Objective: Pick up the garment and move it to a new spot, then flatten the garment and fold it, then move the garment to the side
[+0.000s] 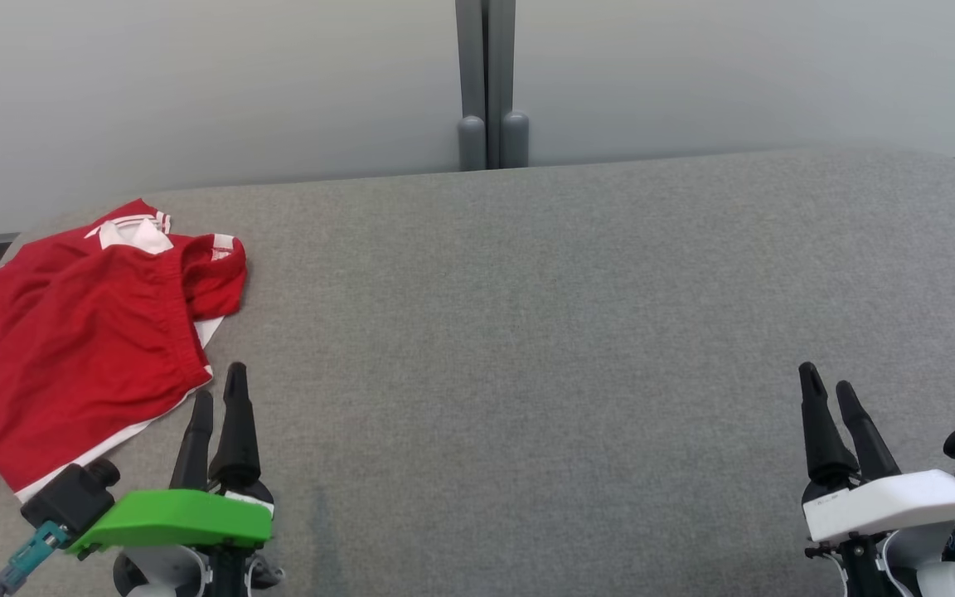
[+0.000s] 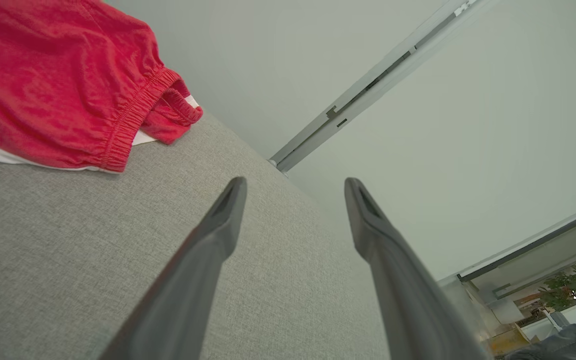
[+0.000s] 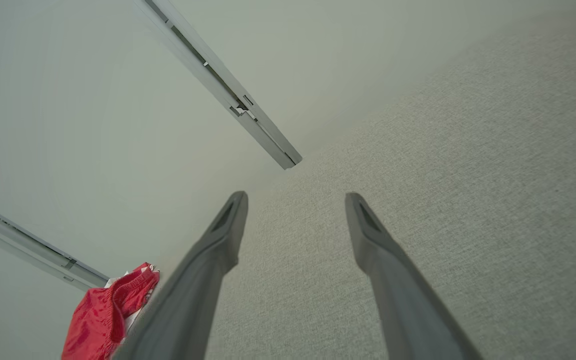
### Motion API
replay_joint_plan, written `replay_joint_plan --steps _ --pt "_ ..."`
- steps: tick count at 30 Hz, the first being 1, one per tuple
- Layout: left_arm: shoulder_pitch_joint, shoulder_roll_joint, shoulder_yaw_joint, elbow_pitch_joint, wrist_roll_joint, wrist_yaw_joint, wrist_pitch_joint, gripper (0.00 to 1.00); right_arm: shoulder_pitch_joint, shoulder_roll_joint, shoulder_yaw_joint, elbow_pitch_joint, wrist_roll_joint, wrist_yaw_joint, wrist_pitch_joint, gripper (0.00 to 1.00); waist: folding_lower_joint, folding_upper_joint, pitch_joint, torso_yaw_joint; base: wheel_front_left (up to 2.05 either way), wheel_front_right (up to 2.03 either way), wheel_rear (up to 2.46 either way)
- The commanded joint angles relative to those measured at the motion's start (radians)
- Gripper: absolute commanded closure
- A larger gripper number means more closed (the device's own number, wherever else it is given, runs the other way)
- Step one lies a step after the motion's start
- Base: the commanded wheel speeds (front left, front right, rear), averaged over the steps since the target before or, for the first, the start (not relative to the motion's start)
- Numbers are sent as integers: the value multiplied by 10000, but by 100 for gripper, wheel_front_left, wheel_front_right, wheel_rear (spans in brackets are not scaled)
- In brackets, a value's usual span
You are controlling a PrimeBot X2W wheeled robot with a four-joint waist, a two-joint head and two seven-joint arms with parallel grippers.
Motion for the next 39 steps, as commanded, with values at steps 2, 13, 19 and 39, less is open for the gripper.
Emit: replay_joint_plan --steps 2,13,19,39 --pt "54 70 -28 -114 435 27 -139 0 19 -69 93 -99 -634 3 -154 0 0 0 -2 -3 0 0 0" --pt "284 80 -188 293 1857 -5 -459 0 117 -82 276 106 -2295 4 -481 0 0 0 10 -32 0 0 0" --pt "325 88 -240 459 2462 -19 -618 0 165 -90 356 201 -2953 4 -638 0 0 0 22 -50 0 0 0" --pt "424 109 -407 997 4041 -69 -1079 0 271 -110 499 367 -4894 4 -1103 0 0 0 7 -45 0 0 0"
